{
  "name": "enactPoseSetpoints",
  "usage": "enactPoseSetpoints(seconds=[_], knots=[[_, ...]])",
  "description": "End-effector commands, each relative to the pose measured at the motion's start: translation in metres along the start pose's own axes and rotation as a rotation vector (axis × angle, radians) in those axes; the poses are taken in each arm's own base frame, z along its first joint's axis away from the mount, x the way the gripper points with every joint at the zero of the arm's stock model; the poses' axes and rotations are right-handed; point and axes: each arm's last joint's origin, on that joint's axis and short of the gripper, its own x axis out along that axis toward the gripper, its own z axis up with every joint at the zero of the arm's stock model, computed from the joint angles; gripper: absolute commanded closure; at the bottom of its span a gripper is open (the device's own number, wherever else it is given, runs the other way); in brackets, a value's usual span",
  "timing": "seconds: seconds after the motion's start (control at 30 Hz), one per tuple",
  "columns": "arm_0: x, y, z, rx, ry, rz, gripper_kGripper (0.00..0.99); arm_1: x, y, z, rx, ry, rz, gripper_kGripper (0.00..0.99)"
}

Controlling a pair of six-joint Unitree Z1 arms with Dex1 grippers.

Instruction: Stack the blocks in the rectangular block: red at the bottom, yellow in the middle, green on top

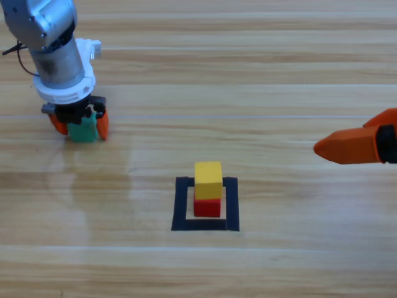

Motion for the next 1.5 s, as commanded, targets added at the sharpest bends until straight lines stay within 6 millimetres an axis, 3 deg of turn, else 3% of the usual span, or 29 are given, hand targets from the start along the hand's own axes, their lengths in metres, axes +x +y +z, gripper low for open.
enactPoseSetpoints(seconds=[0.03, 0.17, 0.23, 0.33, 0.47, 0.6, 0.73, 0.83, 1.07, 1.2, 1.33, 1.5], knots=[[0.031, 0.013, 0.003, -0.022, 0.051, 0.016, 0.445, 0.003, -0.009, -0.005, -0.023, -0.005, -0.023, 0.000], [0.028, 0.014, 0.001, -0.022, 0.047, 0.017, 0.743, 0.023, -0.008, -0.005, -0.040, 0.059, -0.030, 0.000], [0.019, 0.016, -0.002, -0.026, 0.038, 0.017, 0.846, 0.028, -0.009, -0.006, -0.047, 0.075, -0.036, 0.000], [-0.010, 0.013, -0.010, -0.033, 0.002, 0.009, 0.861, 0.033, -0.009, -0.007, -0.051, 0.089, -0.040, 0.000], [-0.073, -0.003, -0.041, -0.019, -0.063, -0.021, 0.873, 0.034, -0.009, -0.006, -0.057, 0.089, -0.048, 0.000], [-0.144, -0.031, -0.083, 0.035, -0.155, -0.082, 0.881, 0.034, -0.009, -0.007, -0.060, 0.089, -0.049, 0.000], [-0.181, -0.071, -0.108, 0.097, -0.170, -0.088, 0.915, 0.032, -0.009, -0.007, -0.060, 0.084, -0.049, 0.000], [-0.181, -0.097, -0.122, 0.151, -0.158, -0.098, 0.916, 0.032, -0.010, -0.007, -0.060, 0.085, -0.051, 0.000], [-0.139, -0.162, -0.125, 0.249, -0.057, -0.045, 0.927, 0.032, -0.010, -0.007, -0.060, 0.086, -0.052, 0.000], [-0.130, -0.194, -0.125, 0.266, -0.033, -0.016, 0.927, 0.032, -0.010, -0.008, -0.062, 0.088, -0.052, 0.000], [-0.126, -0.214, -0.125, 0.272, -0.026, -0.012, 0.927, 0.032, -0.010, -0.008, -0.062, 0.088, -0.052, 0.000], [-0.124, -0.222, -0.125, 0.235, -0.024, -0.018, 0.927, 0.032, -0.010, -0.008, -0.062, 0.088, -0.052, 0.000]])
